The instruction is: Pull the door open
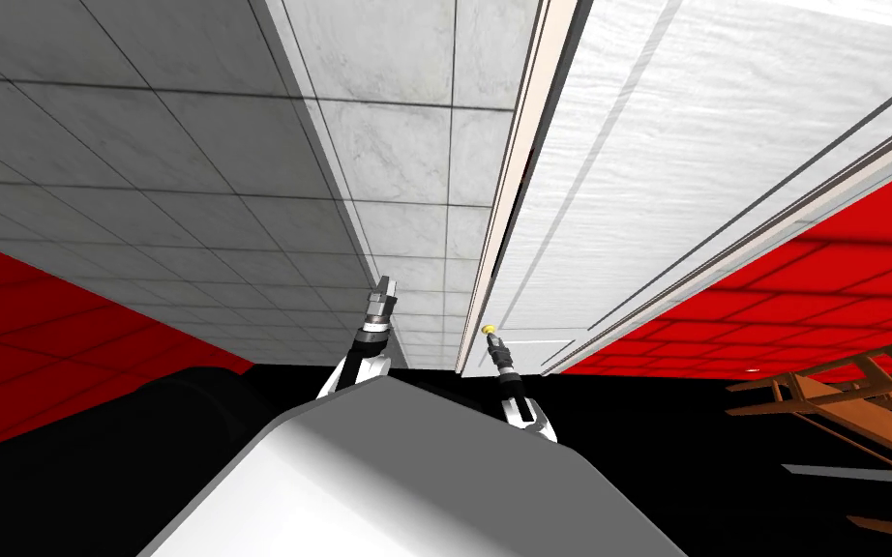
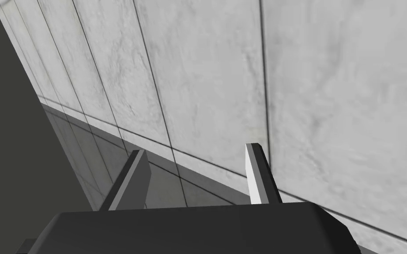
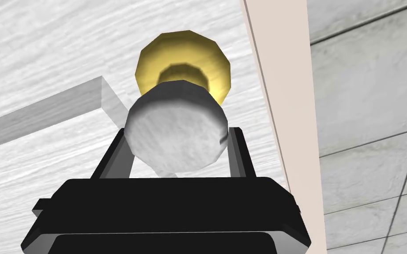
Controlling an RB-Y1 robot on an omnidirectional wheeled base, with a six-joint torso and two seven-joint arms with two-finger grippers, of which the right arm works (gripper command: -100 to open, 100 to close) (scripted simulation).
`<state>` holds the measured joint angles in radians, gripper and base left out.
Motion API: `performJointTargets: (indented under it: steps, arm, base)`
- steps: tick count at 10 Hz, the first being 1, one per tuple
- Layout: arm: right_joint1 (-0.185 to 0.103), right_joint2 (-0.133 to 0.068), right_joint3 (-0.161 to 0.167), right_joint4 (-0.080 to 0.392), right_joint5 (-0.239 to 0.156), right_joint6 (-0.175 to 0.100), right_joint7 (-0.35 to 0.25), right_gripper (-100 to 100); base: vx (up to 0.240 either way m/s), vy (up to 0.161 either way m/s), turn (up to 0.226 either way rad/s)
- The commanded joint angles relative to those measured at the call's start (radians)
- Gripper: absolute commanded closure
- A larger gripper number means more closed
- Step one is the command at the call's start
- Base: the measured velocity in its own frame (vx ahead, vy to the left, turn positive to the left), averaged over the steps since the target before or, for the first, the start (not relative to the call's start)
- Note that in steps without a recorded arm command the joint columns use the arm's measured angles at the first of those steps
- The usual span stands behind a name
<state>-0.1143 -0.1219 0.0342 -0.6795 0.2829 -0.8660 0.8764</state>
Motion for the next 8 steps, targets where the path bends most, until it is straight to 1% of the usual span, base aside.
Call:
performJointTargets:
  steps: [1,2,3,4,5,6,8]
  arm:
    - [0.007,0.006,0.01,0.001,-0.005,0.004,-0.034,100]
    - [0.008,0.002,0.012,0.001,-0.02,0.004,-0.067,100]
    - [0.008,0.002,0.012,0.001,-0.02,0.004,-0.072,100]
    - [0.01,-0.001,0.014,0.001,-0.035,0.004,-0.111,100]
    - [0.011,-0.004,0.016,0.001,-0.051,0.004,-0.134,100]
    - [0.011,-0.004,0.016,0.001,-0.051,0.004,-0.15,100]
    - [0.014,-0.012,0.02,0.001,-0.083,0.004,-0.215,100]
  base:
    - [-0.04,-0.019,0.053]
    - [-0.045,-0.01,0.098]
    - [-0.032,-0.015,0.033]
    - [-0.034,-0.012,0.09]
    - [-0.049,-0.025,0.165]
    - [-0.037,-0.02,0.052]
    - [-0.044,-0.02,0.111]
